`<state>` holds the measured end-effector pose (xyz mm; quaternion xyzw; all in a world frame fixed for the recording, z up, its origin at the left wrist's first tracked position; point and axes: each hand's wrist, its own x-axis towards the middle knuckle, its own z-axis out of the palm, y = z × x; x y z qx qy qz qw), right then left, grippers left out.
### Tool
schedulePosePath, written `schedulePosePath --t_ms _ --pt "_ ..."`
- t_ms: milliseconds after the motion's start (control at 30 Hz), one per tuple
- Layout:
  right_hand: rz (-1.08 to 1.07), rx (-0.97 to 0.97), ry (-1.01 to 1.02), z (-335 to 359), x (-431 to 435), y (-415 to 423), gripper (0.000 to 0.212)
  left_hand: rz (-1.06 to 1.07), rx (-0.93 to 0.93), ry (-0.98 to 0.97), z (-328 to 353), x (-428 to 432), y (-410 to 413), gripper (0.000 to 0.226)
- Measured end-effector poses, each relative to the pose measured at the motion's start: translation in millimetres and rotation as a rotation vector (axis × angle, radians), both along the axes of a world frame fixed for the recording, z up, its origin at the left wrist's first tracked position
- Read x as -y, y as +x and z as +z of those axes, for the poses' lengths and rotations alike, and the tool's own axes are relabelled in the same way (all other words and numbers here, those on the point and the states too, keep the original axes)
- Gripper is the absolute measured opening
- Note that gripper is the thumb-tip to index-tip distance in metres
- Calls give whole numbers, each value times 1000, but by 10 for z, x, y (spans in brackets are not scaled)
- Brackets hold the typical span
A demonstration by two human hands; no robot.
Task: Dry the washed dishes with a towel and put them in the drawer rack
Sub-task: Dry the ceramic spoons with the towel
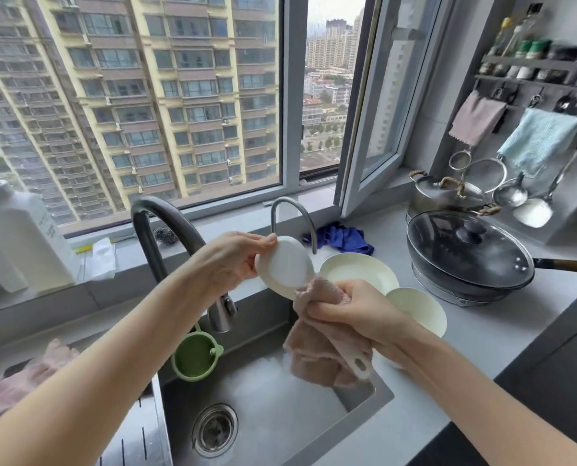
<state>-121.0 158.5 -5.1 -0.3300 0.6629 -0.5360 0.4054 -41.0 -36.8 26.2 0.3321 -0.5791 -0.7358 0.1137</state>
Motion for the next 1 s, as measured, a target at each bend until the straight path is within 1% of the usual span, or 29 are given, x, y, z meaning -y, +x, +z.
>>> schedulePosePath --t_ms 100,167,233,300,333,367,433,467,500,533,567,600,633,667,700,733,767,800,833,867,933,1000 --pt "-42 8 -51 28 121 53 8 1 -3 -27 -35 -42 -25 10" --pt "5 -2 2 -26 77 102 7 24 -22 -27 27 54 14 9" --pt "31 -14 58 -103 -17 124 12 96 -60 -19 96 200 87 7" --pt "-2 -76 33 -150 -67 104 14 58 -94 -71 153 264 181 14" --pt "-62 -179 14 -179 -65 80 10 18 -94 -123 163 272 221 20" --pt "-163 -339 16 -207 -45 48 6 -11 -80 -209 171 274 247 24" --pt "-401 -841 20 -255 22 -54 9 -23 -28 -448 208 244 277 24" --pt "-503 -1099 -7 -267 58 -123 6 1 -3 -577 229 231 287 27" --pt "-586 -1317 -51 -269 97 -199 1 41 7 -675 250 222 288 34" --pt "-664 -1486 -100 -247 129 -269 6 81 2 -706 292 206 290 43" --pt "-717 -1599 -165 -216 157 -343 8 116 -8 -651 336 196 293 51" --pt "-746 -1678 -244 -172 187 -403 7 139 -18 -526 384 189 310 54" --pt "-750 -1737 -325 -115 215 -442 4 156 -33 -392 433 187 335 52" --pt "-740 -1777 -381 -69 236 -470 3 157 -44 -294 500 184 383 46" --pt "-733 -1806 -418 -38 263 -508 8 138 -44 -262 546 197 445 39" --pt "-716 -1837 -435 -5 300 -536 13 117 -39 -276 579 217 506 31" --pt "-701 -1864 -441 15 357 -553 15 103 -21 -329 592 235 565 25" --pt "-689 -1887 -443 50 431 -559 13 107 8 -404 600 249 622 21" --pt "-674 -1906 -451 87 517 -563 6 131 39 -486 609 271 674 20" --pt "-663 -1911 -454 129 605 -555 5 174 63 -564 618 316 739 20" --pt "-646 -1868 -451 198 774 -551 17 330 97 -724 678 490 933 26" --pt "-667 -1736 -417 277 923 -510 23 534 103 -804 772 777 1238 31"
